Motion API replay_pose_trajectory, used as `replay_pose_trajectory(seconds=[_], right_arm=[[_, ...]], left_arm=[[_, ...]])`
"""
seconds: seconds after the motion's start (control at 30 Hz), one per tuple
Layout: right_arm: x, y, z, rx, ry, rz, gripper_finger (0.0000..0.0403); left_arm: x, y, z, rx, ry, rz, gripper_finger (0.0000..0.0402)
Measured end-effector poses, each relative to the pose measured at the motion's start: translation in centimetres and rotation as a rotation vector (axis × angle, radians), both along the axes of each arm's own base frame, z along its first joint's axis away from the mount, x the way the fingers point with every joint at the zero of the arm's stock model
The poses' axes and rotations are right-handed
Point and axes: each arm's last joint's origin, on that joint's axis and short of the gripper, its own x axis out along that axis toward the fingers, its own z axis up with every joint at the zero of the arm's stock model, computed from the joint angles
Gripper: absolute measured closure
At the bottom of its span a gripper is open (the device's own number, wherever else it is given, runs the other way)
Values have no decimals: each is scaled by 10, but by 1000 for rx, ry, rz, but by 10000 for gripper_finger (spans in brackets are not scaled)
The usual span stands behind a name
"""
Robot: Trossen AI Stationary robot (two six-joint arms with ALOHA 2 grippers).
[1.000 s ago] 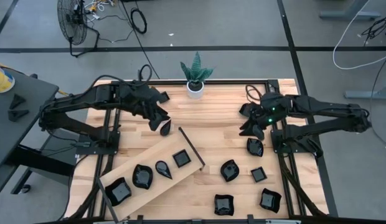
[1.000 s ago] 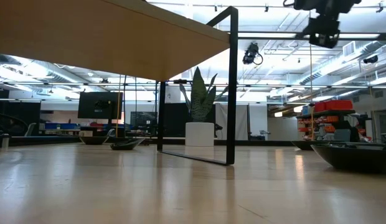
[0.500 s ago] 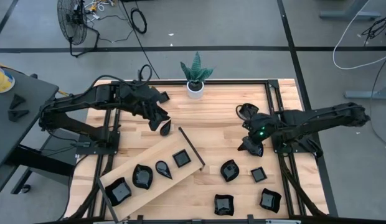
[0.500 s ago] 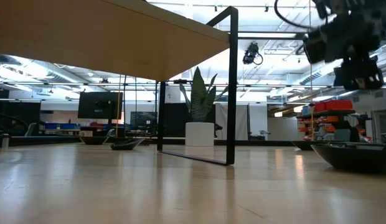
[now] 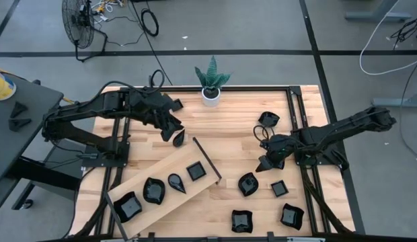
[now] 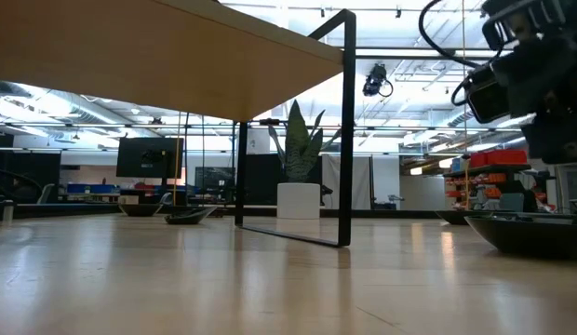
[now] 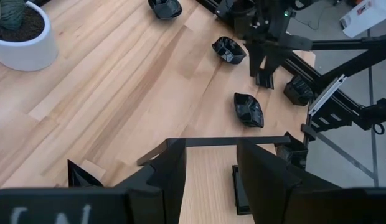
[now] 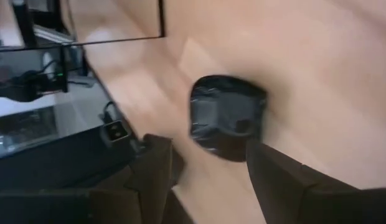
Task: Pick & Place Mini shaped plates
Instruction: Move the black leaf shaped plate to the middle left of the table
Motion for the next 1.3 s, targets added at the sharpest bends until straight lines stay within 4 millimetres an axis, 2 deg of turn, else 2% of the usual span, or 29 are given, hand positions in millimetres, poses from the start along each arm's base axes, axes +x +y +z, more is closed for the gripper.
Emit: replay_pose_trajectory(seconds=[0.17, 0.37, 0.53, 0.67, 0.97, 1.3], right_arm=[[9, 12, 0, 37, -50, 29, 193], [20, 17, 9, -37, -58, 56, 193], [30, 18, 26, -202, -33, 86, 193], [37, 18, 32, -317, -2, 122, 193], [44, 18, 23, -370, 46, 165, 193], [37, -6, 16, -410, 188, 112, 193]], left_arm=[[0, 0, 0, 0, 1, 0, 255], [0, 0, 0, 13, 3, -11, 255], [0, 0, 0, 14, 3, -11, 255], [0, 0, 0, 14, 3, -11, 255], [0, 0, 0, 14, 4, -12, 255], [0, 0, 0, 14, 4, -13, 255]])
